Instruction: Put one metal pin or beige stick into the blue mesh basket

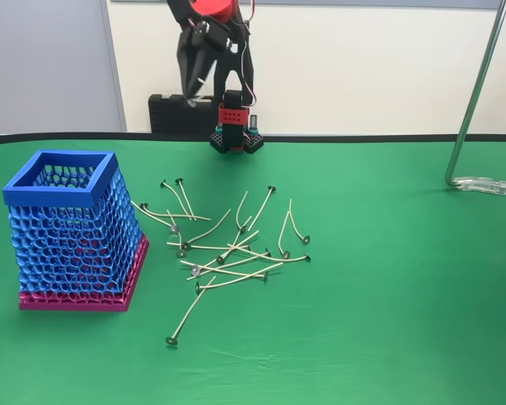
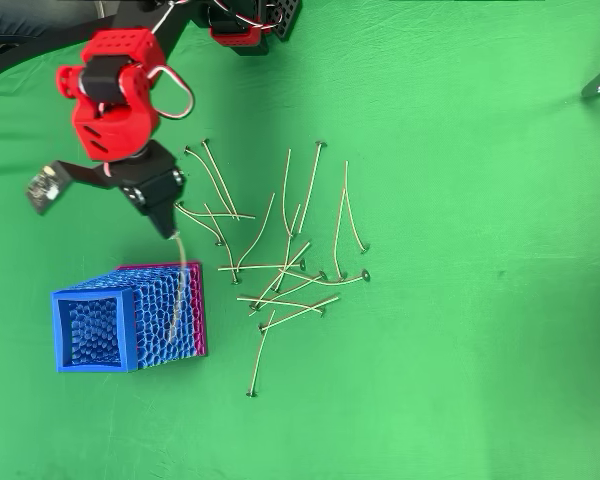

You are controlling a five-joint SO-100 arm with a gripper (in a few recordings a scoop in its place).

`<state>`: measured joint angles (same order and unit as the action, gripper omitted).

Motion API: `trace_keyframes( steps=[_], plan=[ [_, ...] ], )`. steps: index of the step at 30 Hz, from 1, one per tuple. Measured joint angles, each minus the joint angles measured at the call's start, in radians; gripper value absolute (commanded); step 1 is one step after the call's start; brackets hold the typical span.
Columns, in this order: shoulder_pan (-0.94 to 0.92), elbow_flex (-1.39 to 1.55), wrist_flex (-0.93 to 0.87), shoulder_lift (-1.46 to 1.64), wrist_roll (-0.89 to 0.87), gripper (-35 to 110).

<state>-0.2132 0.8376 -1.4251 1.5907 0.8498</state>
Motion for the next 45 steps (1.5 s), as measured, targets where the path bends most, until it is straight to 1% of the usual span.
trace_keyframes(
  steps=[9, 26, 33, 45],
  plan=[
    [-0.109, -0.238, 0.000, -0.100, -0.029, 1],
    [-0.273, -0.509, -0.009, -0.367, -0.041, 1],
    [-0.298, -0.583, 0.051, -0.485, -0.058, 1],
    [-0.295, -0.839, 0.146, -0.724, -0.095, 1]
  ],
)
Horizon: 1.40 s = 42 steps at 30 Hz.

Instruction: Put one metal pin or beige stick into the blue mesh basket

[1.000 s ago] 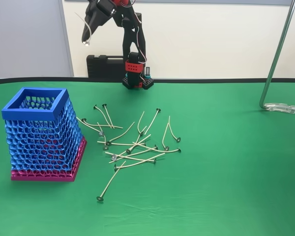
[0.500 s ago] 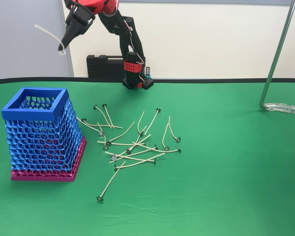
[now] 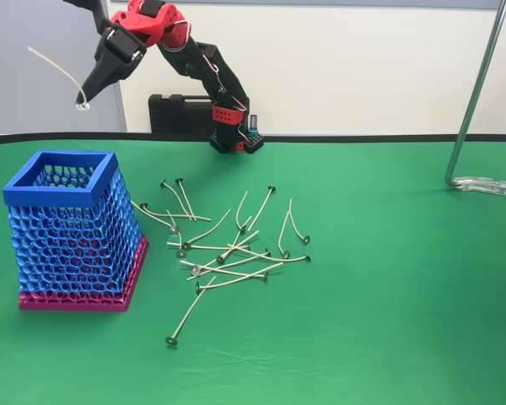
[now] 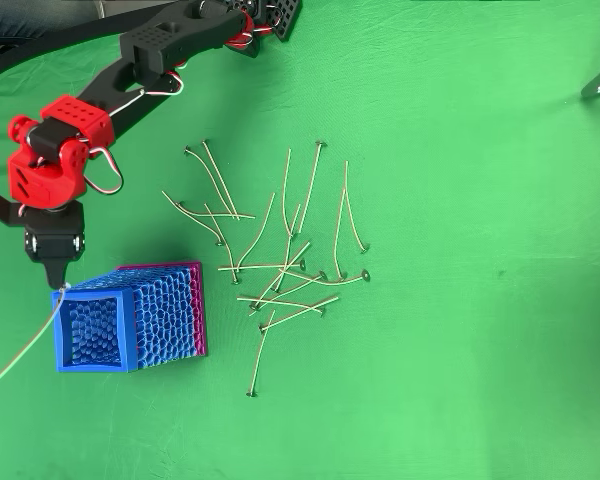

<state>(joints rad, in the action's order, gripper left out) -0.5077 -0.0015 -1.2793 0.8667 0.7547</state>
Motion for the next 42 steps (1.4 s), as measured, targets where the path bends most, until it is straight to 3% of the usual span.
trace_keyframes(
  steps=[20, 35, 42],
  plan=[
    [-0.012, -0.020, 0.330, -0.156, -0.023, 1],
    [0.005, 0.069, 0.422, -0.163, 0.000, 1],
    [0.006, 0.072, 0.436, -0.163, 0.000, 18]
  ],
)
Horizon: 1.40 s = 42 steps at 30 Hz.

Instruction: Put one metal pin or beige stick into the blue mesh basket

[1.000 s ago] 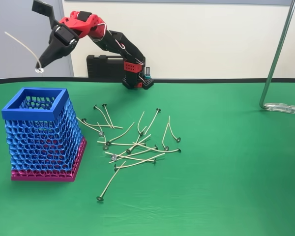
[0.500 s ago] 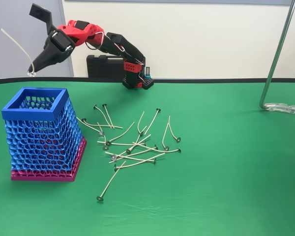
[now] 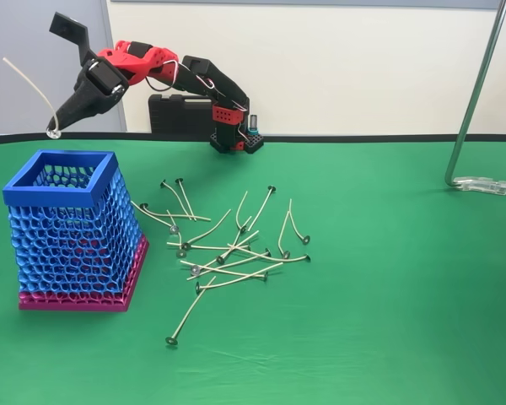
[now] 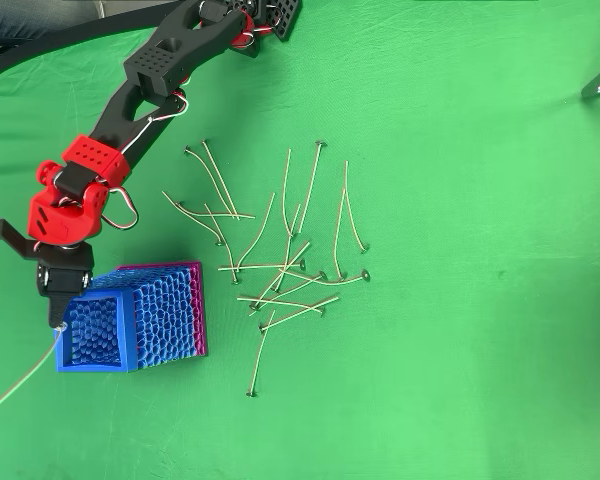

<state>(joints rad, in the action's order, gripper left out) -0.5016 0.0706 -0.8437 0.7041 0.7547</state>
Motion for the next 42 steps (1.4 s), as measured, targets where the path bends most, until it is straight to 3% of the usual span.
trace_keyframes(
  steps=[13, 18, 24, 42],
  plan=[
    [0.000, 0.000, 0.023, 0.000, -0.009, 24],
    [0.002, 0.046, 0.009, 0.021, -0.035, 11],
    [0.057, 0.255, -0.100, 0.227, -0.124, 1],
    [0.342, 1.281, -0.087, 1.172, -0.255, 1]
  ],
)
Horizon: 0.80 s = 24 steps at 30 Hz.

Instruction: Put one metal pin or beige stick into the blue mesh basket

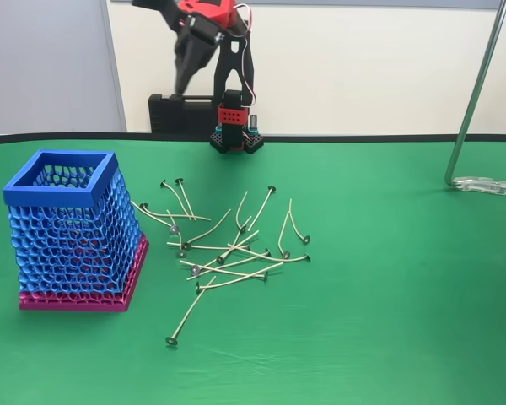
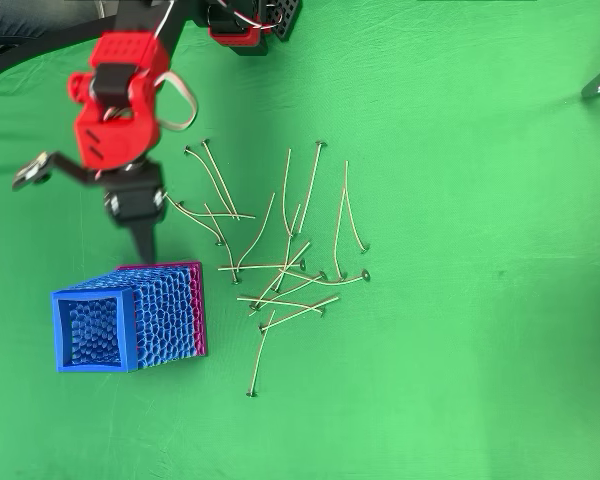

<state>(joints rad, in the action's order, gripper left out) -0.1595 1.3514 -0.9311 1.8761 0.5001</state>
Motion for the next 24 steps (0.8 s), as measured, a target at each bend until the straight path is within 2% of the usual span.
trace_keyframes(
  steps=[12, 24],
  plan=[
    [0.158, 0.891, 0.172, 0.655, -0.120, 1],
    [0.150, 1.431, 0.242, 1.074, -0.164, 1]
  ],
)
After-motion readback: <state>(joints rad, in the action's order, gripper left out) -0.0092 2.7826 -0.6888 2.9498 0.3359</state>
